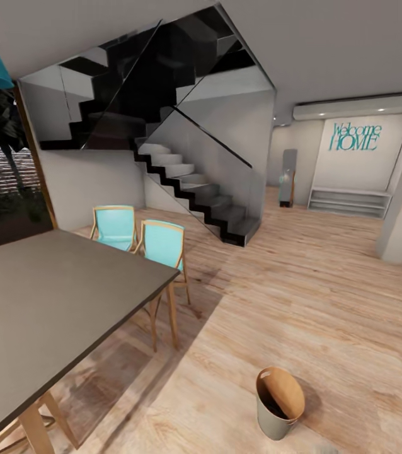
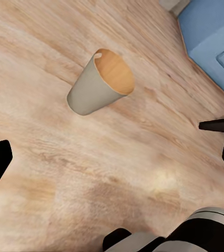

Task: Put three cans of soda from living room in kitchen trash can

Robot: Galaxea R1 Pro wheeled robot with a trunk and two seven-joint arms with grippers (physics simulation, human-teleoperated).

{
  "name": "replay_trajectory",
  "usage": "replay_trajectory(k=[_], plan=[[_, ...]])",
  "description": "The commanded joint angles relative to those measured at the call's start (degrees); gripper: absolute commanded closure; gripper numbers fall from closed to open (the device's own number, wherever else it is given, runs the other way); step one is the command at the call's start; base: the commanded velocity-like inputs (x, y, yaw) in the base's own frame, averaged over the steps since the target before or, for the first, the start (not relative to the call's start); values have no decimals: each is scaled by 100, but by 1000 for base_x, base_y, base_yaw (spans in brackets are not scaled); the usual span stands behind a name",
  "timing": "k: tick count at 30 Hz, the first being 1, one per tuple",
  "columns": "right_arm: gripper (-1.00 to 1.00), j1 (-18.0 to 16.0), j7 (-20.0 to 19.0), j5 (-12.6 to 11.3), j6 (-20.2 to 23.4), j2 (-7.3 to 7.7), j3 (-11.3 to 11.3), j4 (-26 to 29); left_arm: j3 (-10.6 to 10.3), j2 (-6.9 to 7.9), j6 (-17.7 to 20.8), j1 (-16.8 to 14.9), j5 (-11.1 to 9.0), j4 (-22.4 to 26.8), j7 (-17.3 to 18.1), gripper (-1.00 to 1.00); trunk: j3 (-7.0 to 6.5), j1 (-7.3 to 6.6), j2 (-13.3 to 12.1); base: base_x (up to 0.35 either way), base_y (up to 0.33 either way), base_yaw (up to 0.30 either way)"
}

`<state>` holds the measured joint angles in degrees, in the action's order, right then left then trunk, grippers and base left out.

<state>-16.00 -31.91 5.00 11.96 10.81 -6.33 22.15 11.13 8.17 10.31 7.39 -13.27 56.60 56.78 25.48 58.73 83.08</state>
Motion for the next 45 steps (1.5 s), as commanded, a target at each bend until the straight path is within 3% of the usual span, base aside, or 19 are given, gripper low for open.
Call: replay_trajectory(k=[1, 20, 45], plan=[[-100, 0, 0, 1, 0, 0, 0, 0, 1, 0, -1, 0, 0, 0, 0, -100, -3, 0, 0, 0, 0, -260], [-100, 0, 2, 4, 0, 0, 0, 0, 1, -1, 4, 0, 0, 0, 0, -100, -57, 0, 0, 21, -1, -235], [-100, 0, 15, 9, -14, 1, -1, 0, 3, 0, 6, 0, 2, 0, 0, -100, -62, 0, 0, 314, -78, -15]])
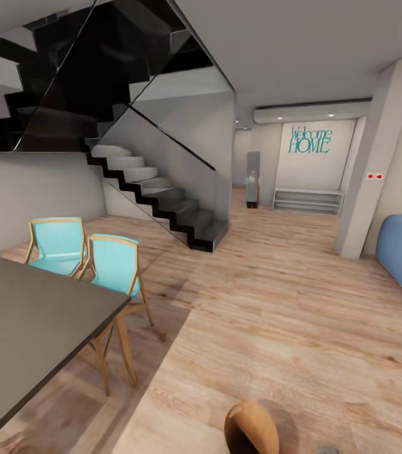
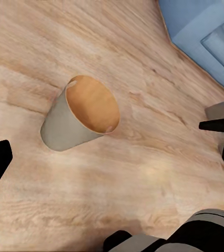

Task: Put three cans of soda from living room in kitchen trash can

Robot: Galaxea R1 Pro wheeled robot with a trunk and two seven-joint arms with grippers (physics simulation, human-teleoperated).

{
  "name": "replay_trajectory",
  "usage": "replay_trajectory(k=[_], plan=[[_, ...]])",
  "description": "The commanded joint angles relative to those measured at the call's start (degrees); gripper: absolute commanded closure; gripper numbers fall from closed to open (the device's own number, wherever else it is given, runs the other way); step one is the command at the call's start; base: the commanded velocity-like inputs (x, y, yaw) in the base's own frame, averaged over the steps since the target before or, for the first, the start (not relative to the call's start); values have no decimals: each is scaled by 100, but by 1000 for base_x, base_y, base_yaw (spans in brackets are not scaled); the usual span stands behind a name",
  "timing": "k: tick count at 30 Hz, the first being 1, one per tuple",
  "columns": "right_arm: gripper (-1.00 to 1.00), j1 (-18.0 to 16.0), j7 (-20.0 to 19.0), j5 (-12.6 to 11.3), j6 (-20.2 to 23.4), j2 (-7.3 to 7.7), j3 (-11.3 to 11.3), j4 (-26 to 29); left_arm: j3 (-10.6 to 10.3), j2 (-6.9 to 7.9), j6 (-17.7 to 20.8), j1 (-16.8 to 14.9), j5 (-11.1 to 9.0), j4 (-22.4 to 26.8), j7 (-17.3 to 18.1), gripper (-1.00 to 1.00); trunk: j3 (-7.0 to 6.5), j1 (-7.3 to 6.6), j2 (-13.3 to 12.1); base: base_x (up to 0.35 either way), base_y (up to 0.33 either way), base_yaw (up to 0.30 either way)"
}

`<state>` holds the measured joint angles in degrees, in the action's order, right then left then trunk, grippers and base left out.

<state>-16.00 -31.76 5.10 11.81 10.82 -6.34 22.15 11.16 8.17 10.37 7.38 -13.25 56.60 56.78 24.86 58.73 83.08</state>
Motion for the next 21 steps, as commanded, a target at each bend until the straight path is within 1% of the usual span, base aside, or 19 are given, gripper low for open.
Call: replay_trajectory(k=[1, 7, 11, 15, 21], plan=[[-100, 0, 1, 0, -1, 0, 0, 0, 2, 0, -2, 0, 0, 0, 0, -100, 0, 0, 0, 342, -89, 0], [-100, 0, 7, 0, -1, 0, 1, 0, 2, 0, -5, 0, 4, 0, 0, -100, 0, 0, 0, 323, -89, 0], [-100, 0, 14, 0, -1, 1, 1, 0, 1, 0, -5, 0, 5, 0, 0, -100, 0, 0, 0, 251, -83, 0], [-100, 0, 23, 0, -2, 0, 1, 0, 0, 0, -4, 0, 6, 0, 0, -100, 0, 0, 0, 111, -37, 0], [-100, 0, 39, 0, -98, -1, -5, 0, 0, 0, -4, 0, 6, 0, 0, -100, 0, 0, 0, 29, -10, 0]])
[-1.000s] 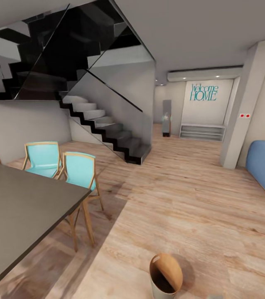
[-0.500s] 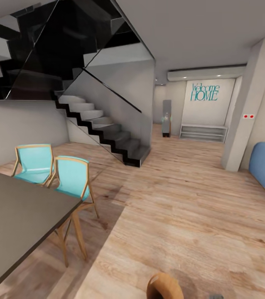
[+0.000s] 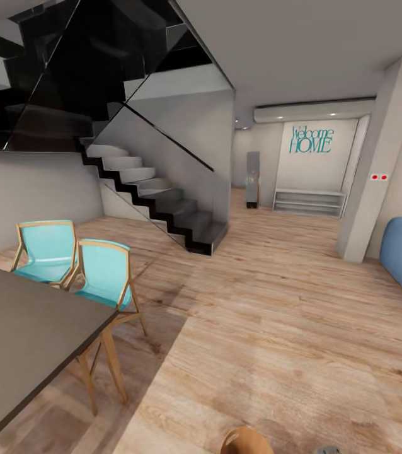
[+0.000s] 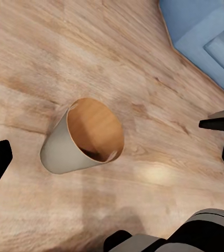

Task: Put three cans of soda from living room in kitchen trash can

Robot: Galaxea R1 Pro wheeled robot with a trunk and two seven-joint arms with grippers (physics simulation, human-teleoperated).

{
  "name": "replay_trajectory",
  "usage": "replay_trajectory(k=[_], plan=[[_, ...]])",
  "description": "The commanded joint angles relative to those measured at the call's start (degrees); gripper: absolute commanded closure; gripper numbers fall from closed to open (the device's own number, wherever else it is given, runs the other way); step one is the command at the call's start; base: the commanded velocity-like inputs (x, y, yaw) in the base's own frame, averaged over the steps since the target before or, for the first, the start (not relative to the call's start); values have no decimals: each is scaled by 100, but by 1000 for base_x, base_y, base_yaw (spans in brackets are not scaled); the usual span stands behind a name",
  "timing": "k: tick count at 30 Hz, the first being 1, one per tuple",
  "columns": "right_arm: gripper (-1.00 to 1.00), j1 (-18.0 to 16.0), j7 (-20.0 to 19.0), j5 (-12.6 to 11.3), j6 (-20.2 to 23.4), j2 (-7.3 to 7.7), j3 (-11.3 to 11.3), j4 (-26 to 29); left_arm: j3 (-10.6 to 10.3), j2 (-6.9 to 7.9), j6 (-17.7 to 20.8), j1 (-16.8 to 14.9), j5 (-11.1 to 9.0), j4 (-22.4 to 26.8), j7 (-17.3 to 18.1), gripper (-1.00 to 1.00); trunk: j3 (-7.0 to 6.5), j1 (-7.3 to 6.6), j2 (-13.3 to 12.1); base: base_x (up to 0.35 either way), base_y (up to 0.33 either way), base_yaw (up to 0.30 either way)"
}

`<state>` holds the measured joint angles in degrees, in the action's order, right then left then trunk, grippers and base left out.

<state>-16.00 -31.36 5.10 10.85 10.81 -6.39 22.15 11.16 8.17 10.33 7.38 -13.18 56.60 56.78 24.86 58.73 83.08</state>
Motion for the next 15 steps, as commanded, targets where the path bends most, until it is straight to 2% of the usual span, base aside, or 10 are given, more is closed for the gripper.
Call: replay_trajectory(k=[1, 4, 5, 7, 15], plan=[[-100, 0, 26, 2, -262, 0, -1, 0, 0, 0, 0, 1, 0, 0, 0, -100, 0, 0, 0, 9, -3, 0], [-100, 0, 132, 4, -544, -3, -5, -2, 4, 0, 2, 2, 0, 0, 0, -100, 0, 0, 0, 6, -2, 0], [-100, 0, 322, 1, -663, -10, -4, -1, 6, 0, 3, 2, 0, 0, 0, -100, 0, 0, 0, 18, -1, 0], [-100, -12, 1058, -17, -788, -59, 2, 26, 8, 0, 4, 3, -1, 1, 4, -100, 0, 0, 0, 67, -1, 0], [-100, -84, 2764, -24, -849, -340, 5, 132, 9, 0, 4, 1, -7, 8, 11, -100, 0, 0, 0, 181, 0, 0]])
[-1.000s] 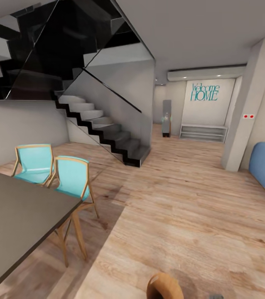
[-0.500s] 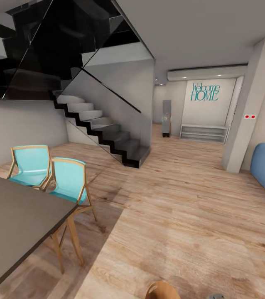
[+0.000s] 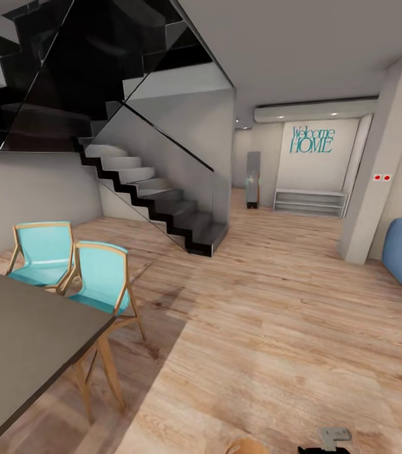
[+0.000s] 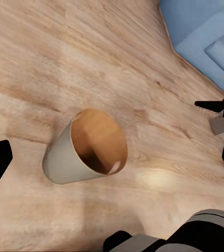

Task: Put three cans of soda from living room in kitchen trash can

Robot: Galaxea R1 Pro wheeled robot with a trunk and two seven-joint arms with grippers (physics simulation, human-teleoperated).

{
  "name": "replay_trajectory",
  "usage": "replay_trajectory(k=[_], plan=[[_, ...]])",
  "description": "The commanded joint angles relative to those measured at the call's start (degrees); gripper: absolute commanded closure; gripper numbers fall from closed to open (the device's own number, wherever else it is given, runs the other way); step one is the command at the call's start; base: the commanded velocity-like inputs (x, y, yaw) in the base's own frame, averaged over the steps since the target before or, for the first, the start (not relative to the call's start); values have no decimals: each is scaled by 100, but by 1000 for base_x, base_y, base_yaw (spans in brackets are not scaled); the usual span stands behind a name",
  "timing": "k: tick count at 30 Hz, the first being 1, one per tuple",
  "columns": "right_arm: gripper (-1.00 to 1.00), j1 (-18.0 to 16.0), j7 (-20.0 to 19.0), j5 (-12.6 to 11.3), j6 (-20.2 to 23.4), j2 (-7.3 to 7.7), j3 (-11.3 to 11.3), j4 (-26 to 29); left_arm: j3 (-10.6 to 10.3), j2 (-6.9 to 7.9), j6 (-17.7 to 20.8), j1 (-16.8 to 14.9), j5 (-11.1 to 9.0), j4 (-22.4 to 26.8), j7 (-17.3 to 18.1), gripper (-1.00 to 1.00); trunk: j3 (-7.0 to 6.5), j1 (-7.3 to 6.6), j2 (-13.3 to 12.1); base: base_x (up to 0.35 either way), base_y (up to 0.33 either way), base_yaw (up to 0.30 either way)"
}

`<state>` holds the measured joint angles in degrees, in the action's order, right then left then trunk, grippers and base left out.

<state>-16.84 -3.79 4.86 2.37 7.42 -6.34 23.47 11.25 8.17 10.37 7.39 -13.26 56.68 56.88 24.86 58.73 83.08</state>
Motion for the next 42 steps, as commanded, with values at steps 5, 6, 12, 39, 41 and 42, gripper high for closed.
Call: replay_trajectory(k=[5, 6, 12, 39, 41, 42], plan=[[-100, -72, 571, 11, -6, -165, 6, 2, -1, 0, 0, 1, -1, 1, 5, -100, 0, 0, 0, 297, 0, 0], [-100, -80, 627, 15, -6, -189, 8, 2, -1, 0, 0, 0, -1, 1, 5, -100, 0, 0, 0, 321, 0, 0], [-100, -103, 789, 29, -18, -265, 22, -6, 0, 0, 0, 1, -1, 1, 7, -100, 0, 0, 0, 223, 0, 0], [-100, -101, 818, 32, -34, -285, 28, -194, 0, 0, 0, 1, -1, 1, 7, -100, 0, 0, 0, 14, 0, 0], [-100, -101, 818, 33, -40, -285, 24, -200, 0, 0, 0, 2, -1, 1, 7, -100, 0, 0, 0, 0, 0, 0], [-100, -101, 818, 33, -40, -285, 25, -200, 0, 0, 0, 3, -1, 1, 7, -100, 0, 0, 0, 0, 0, 0]])
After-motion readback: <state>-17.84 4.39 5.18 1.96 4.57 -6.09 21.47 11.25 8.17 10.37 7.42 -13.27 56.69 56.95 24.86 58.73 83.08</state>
